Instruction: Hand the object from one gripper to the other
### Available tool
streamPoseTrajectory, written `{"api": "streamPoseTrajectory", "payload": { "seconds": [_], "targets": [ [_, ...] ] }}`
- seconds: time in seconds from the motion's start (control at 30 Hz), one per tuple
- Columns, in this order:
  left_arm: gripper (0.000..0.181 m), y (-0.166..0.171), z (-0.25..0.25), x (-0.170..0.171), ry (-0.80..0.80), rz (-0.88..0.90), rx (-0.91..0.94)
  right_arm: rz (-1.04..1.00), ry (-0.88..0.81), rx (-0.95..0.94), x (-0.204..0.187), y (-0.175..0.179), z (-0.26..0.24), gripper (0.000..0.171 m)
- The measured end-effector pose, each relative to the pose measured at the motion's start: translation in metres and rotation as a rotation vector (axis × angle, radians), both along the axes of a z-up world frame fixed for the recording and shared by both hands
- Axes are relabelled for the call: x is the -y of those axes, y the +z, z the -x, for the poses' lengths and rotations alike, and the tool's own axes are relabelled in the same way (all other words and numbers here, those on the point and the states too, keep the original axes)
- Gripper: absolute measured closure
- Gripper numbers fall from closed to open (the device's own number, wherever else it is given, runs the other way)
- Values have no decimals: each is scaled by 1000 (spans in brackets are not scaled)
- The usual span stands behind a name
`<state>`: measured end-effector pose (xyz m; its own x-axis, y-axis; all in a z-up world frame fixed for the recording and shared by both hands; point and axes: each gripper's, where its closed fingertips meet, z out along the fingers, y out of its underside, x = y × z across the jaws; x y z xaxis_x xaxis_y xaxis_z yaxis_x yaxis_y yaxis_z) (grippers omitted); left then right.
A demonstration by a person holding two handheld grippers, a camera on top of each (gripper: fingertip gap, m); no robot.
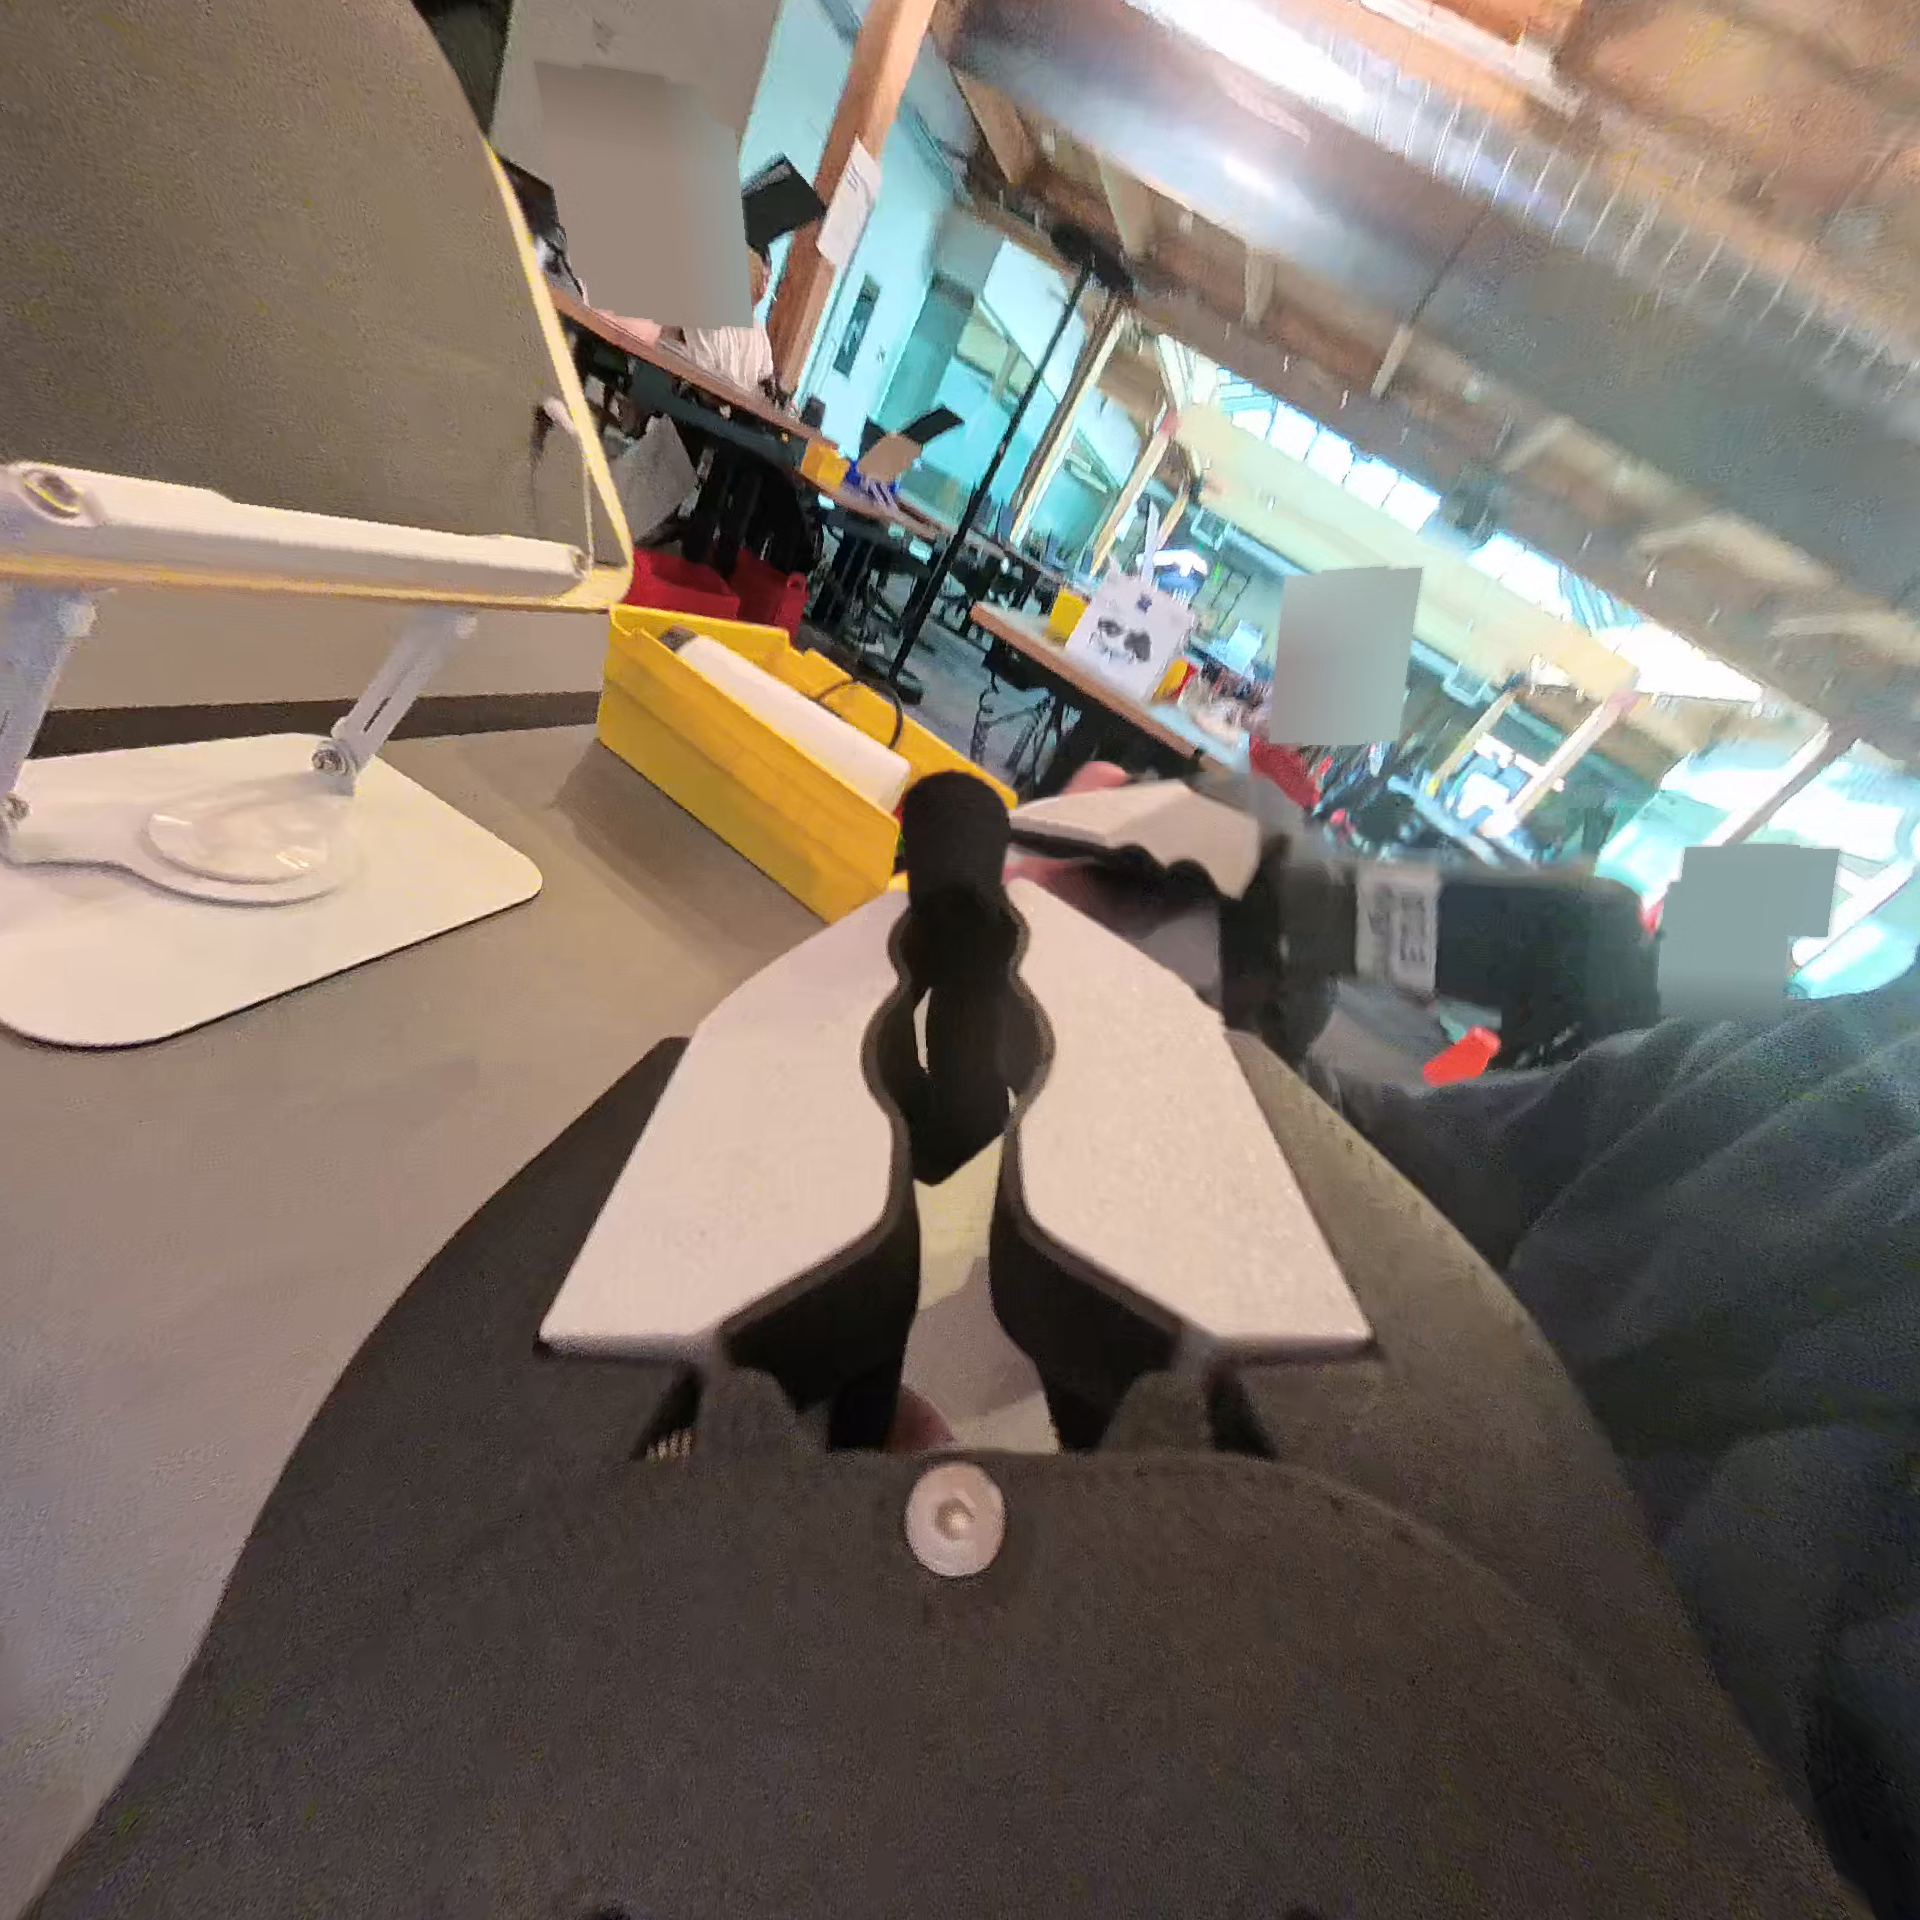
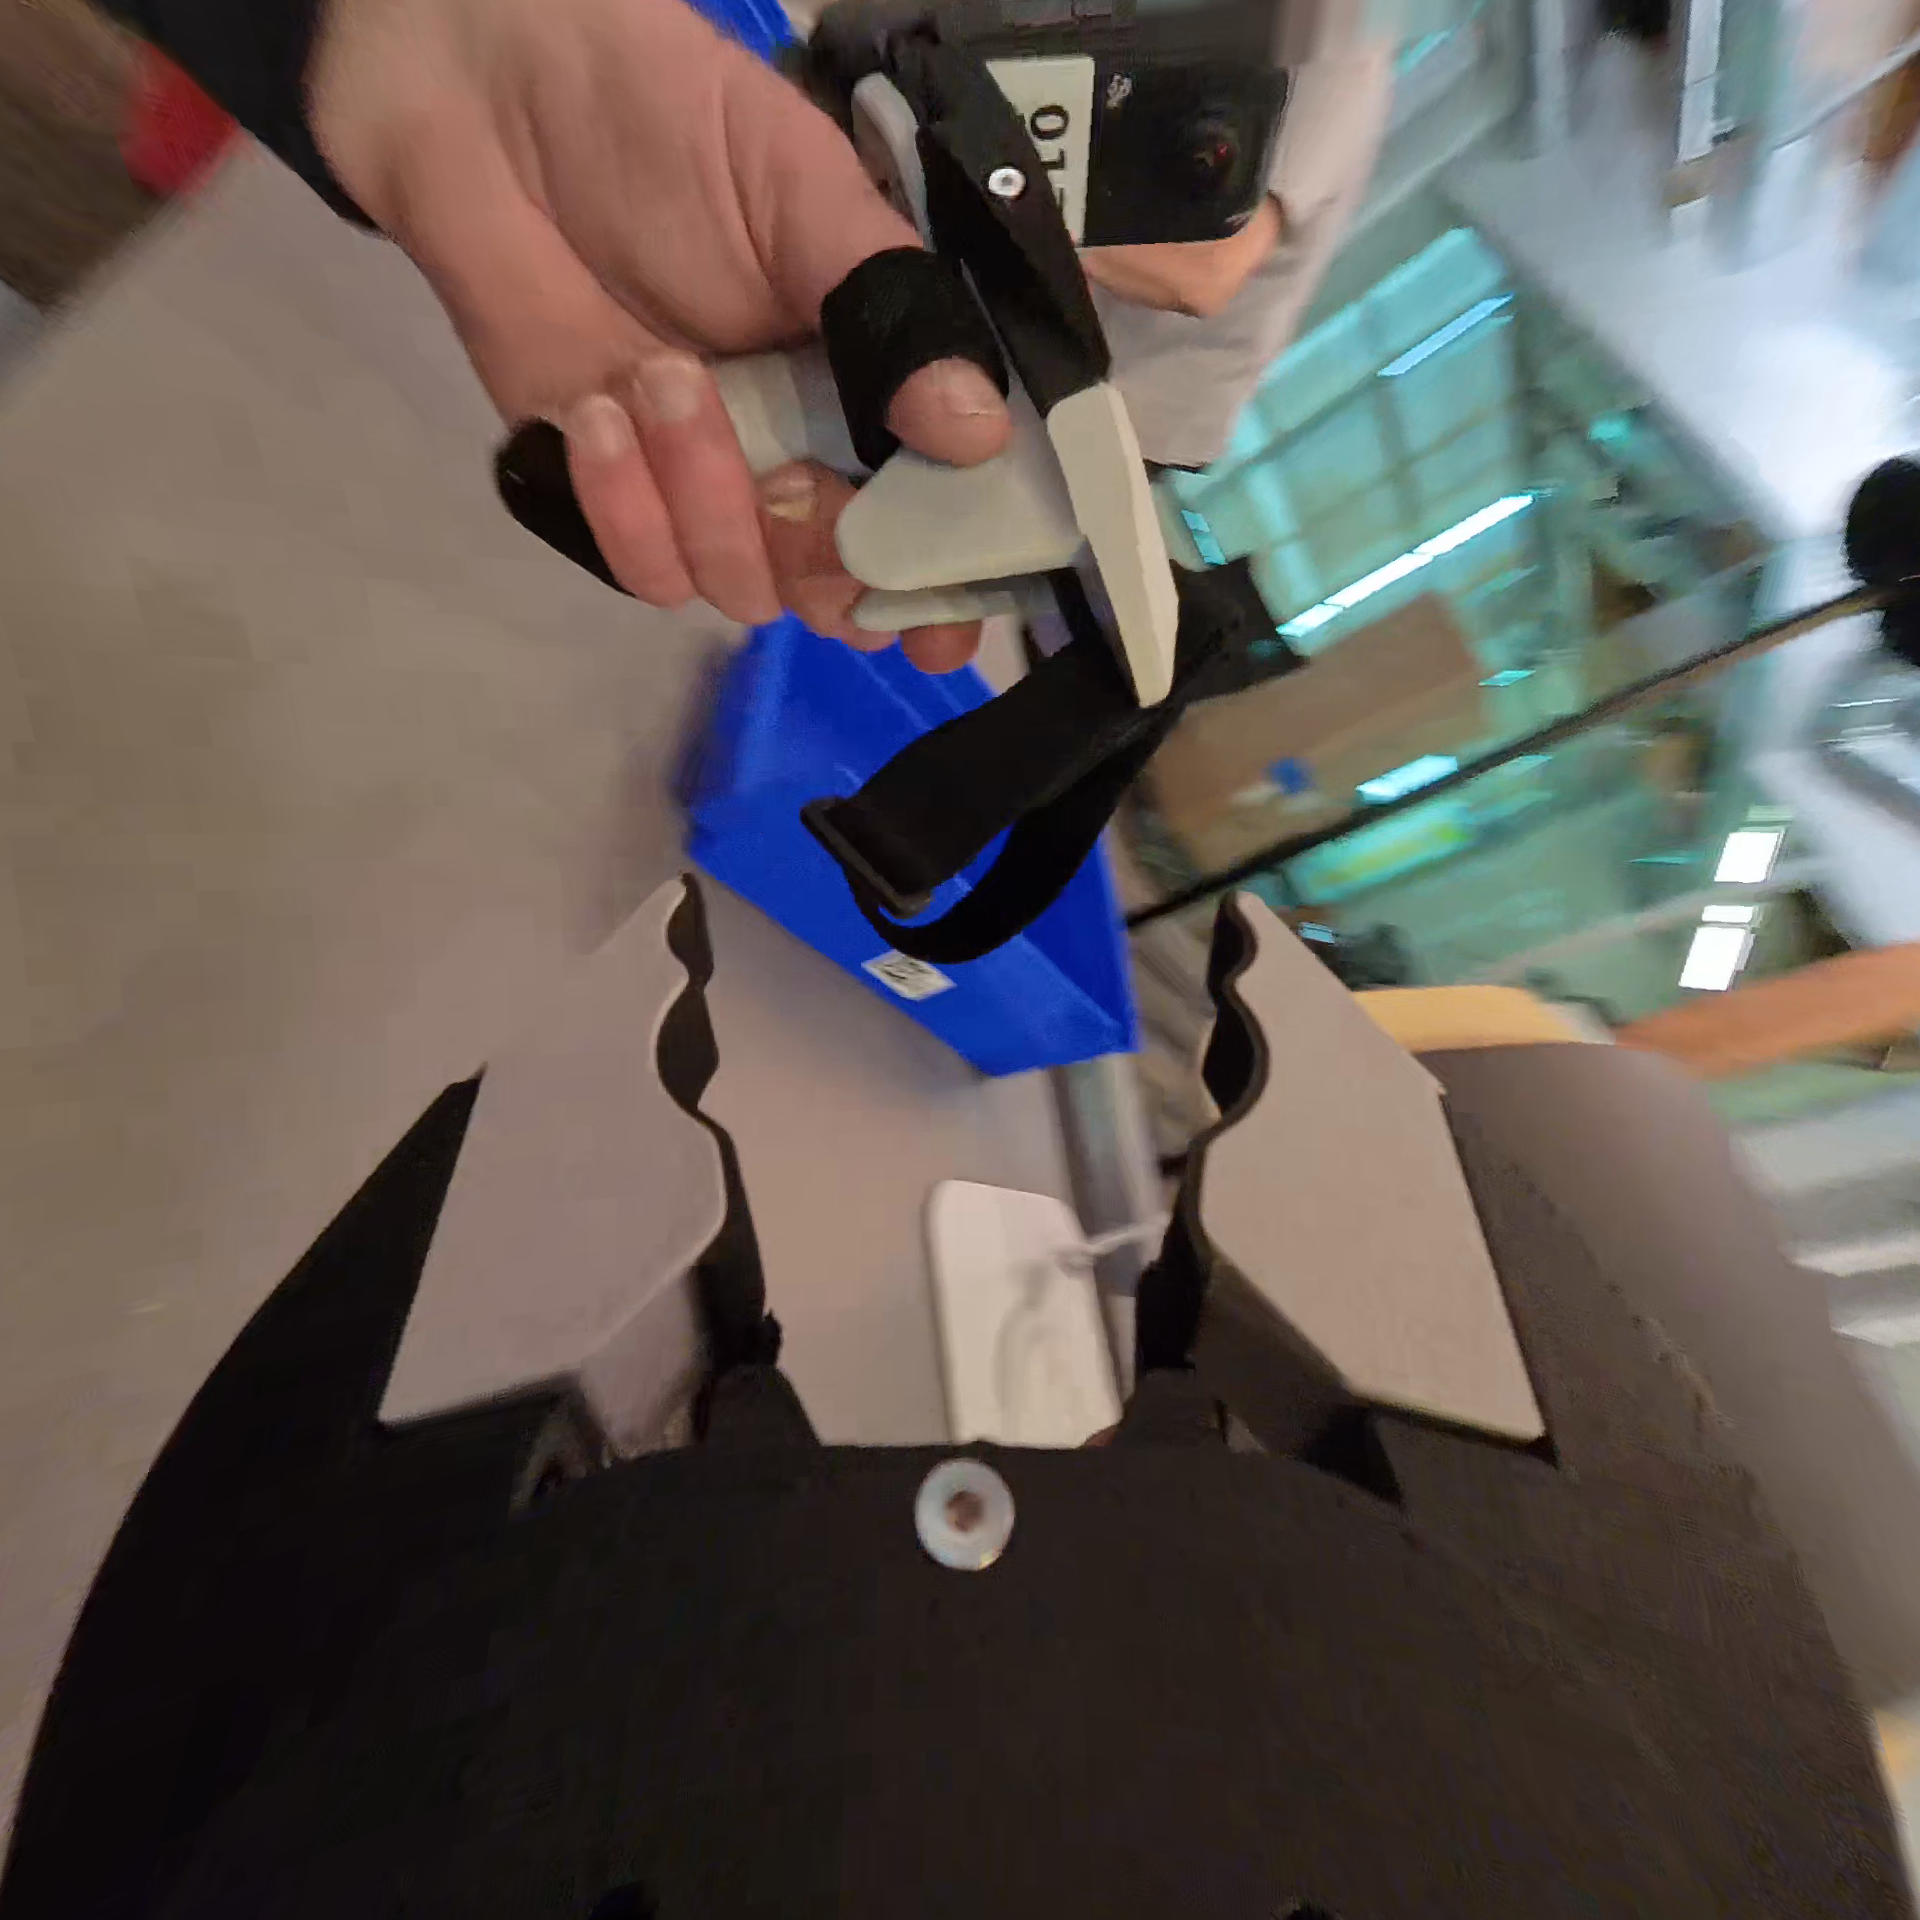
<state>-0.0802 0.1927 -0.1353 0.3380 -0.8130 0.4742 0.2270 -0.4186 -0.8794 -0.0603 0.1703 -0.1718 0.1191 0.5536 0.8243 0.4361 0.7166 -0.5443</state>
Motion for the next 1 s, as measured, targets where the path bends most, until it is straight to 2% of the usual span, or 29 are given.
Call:
{"api": "streamPoseTrajectory", "payload": {
  "seconds": [0.07, 0.17, 0.37, 0.43, 0.53, 0.73, 0.9, 1.0],
  "targets": [
    [171, 1, 2, -2, 28, 38, 38, -173, -97, -20, 3, 4, 6, 69],
    [171, 3, 0, -2, 52, 99, 113, -415, -177, -47, 12, 4, 18, 71],
    [172, 16, 14, -2, 86, 216, 356, -616, -222, -129, 0, 5, 20, 87],
    [172, 14, 13, -1, 67, 253, 399, -653, -204, -119, -1, 7, 21, 94],
    [172, 8, 11, -2, 42, 319, 445, -713, -168, -98, 1, 10, 24, 113],
    [171, 3, 0, 1, 10, 359, 438, -768, -148, -75, -2, 14, 21, 142],
    [171, -1, -3, 2, 2, 378, 446, -726, -140, -54, -2, 19, 17, 163],
    [168, -7, -3, 2, 9, 375, 430, -628, -119, -39, -2, 20, 14, 168]
  ]
}}
